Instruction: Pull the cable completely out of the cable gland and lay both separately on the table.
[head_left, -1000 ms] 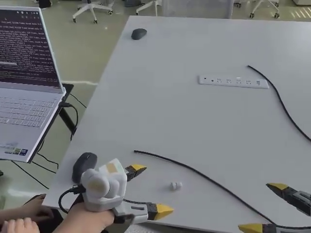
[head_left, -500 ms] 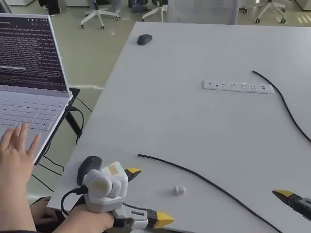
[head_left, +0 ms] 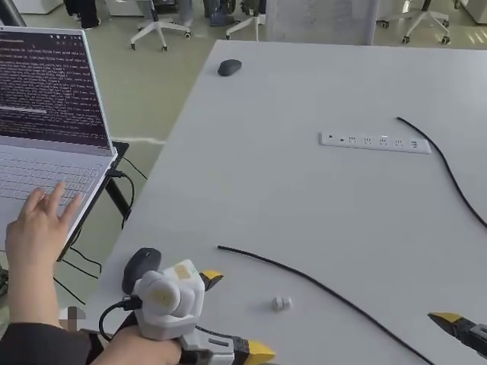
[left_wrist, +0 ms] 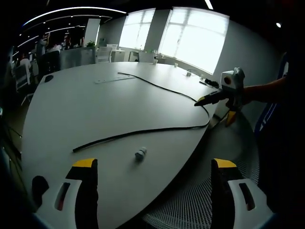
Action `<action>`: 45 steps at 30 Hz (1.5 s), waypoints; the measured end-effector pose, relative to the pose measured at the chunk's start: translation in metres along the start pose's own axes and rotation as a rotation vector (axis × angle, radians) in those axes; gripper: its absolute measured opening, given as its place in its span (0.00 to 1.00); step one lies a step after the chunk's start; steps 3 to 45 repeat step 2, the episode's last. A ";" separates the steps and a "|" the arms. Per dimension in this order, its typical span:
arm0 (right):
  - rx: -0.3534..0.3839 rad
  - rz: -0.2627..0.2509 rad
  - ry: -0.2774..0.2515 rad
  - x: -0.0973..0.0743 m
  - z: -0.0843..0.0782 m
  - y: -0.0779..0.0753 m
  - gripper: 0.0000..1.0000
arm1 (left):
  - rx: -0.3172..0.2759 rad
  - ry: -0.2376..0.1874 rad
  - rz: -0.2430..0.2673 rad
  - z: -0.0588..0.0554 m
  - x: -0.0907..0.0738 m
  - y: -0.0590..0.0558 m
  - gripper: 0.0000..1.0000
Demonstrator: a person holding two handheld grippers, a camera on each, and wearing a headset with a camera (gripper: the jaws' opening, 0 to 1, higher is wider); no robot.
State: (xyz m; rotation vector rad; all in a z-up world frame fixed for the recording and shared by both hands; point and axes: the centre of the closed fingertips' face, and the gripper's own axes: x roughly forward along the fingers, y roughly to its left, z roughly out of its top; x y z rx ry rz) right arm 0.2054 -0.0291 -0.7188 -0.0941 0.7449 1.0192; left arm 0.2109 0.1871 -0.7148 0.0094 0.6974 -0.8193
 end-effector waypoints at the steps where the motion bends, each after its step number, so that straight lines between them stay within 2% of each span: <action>1: 0.002 -0.001 -0.002 0.000 0.000 -0.001 0.97 | -0.001 0.000 -0.001 0.000 0.000 0.000 0.99; 45: 0.003 -0.001 -0.002 0.000 0.000 -0.001 0.97 | -0.001 -0.001 -0.001 0.001 0.000 -0.001 0.99</action>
